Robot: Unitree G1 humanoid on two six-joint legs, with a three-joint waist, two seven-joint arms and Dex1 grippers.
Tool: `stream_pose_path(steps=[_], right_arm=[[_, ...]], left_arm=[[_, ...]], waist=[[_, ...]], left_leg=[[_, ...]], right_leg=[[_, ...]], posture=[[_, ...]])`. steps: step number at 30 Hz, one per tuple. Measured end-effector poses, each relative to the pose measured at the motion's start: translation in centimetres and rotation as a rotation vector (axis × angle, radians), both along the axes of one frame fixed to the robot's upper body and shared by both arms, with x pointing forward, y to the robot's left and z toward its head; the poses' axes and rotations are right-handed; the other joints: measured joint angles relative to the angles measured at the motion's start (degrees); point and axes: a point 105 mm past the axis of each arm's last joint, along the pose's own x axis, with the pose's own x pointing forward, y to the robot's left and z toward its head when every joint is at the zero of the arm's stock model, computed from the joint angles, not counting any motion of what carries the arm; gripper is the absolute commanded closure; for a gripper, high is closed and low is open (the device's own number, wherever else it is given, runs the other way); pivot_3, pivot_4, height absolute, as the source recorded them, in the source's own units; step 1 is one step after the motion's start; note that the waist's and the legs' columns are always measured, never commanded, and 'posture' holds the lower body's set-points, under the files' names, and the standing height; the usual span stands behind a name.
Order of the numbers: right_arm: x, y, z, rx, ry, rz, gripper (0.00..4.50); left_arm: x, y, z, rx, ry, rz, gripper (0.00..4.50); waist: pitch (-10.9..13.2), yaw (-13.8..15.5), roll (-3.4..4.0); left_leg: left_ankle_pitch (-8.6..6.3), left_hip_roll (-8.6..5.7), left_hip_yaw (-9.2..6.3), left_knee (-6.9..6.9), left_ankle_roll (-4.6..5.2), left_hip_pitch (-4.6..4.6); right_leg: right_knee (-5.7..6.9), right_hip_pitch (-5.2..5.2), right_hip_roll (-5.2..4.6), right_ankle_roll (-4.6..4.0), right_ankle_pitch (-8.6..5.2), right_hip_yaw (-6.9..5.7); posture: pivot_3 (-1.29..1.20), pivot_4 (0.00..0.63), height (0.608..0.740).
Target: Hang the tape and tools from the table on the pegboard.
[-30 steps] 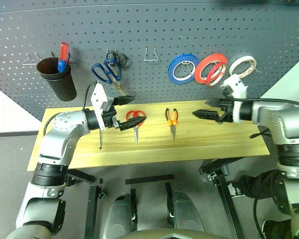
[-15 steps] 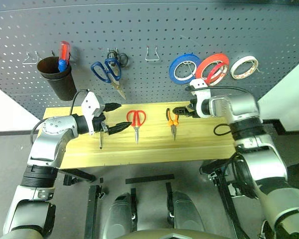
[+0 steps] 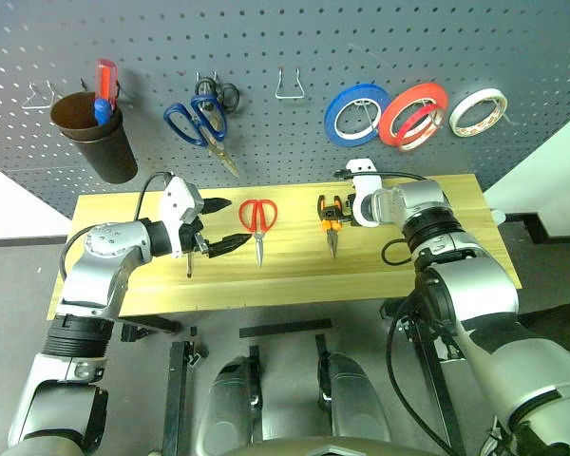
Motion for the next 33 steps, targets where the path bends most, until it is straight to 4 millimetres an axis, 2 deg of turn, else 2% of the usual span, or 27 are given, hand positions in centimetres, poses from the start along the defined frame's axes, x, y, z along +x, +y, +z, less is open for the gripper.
stream_pose_path(steps=[7, 20, 23, 28, 29, 33], right_arm=[[0.7, 0.3, 0.5, -0.017, -0.051, -0.01, 0.02], [0.8, 0.4, 0.1, -0.096, -0.064, -0.006, 0.02], [0.8, 0.5, 0.1, -0.123, -0.066, 0.002, 0.64], [0.7, 1.2, -0.2, -0.157, -0.068, 0.032, 2.29], [0.7, 1.2, -0.1, -0.164, -0.069, 0.036, 2.43], [0.7, 1.3, 0.0, -0.198, -0.07, 0.061, 2.43]], left_arm=[[0.2, 0.1, -0.1, 0.0, 0.0, 0.018, 0.0], [0.6, 0.0, -0.5, -0.007, -0.002, 0.049, 0.0], [0.6, 0.0, -0.5, -0.007, -0.002, 0.049, 0.0], [0.6, 0.0, -0.6, -0.007, -0.001, 0.052, 0.0], [0.5, 0.1, -0.7, -0.007, 0.002, 0.055, 0.0], [0.4, 0.2, -1.0, -0.008, 0.008, 0.065, 0.0]], waist=[[2.7, 0.1, 0.05], [3.27, 0.15, 0.03], [3.27, 0.18, 0.02], [3.27, 0.21, 0.03], [3.27, 0.21, 0.02], [3.28, 0.28, 0.02]], left_leg=[[0.0, -0.01, 0.16, -0.02, -0.01, -0.34], [0.0, 0.06, 0.52, -0.12, -0.01, -0.33], [0.0, 0.07, 0.62, -0.13, -0.01, -0.33], [0.0, 0.09, 0.67, -0.15, 0.0, -0.32], [0.0, 0.09, 0.68, -0.15, -0.01, -0.32], [0.0, 0.09, 0.72, -0.21, -0.01, -0.32]], right_leg=[[0.07, -0.48, -0.01, 0.0, 0.0, 0.01], [0.05, -0.6, -0.03, 0.0, 0.0, 0.02], [0.05, -0.61, -0.03, 0.0, 0.0, 0.02], [0.04, -0.62, -0.03, 0.0, 0.0, 0.02], [0.04, -0.62, -0.04, 0.0, 0.0, 0.03], [0.03, -0.67, -0.04, 0.0, 0.0, 0.04]], posture=[[0.06, 0.419, 0.732], [0.07, 0.42, 0.732], [0.08, 0.419, 0.732], [0.09, 0.419, 0.732], [0.09, 0.419, 0.732], [0.1, 0.417, 0.732]])
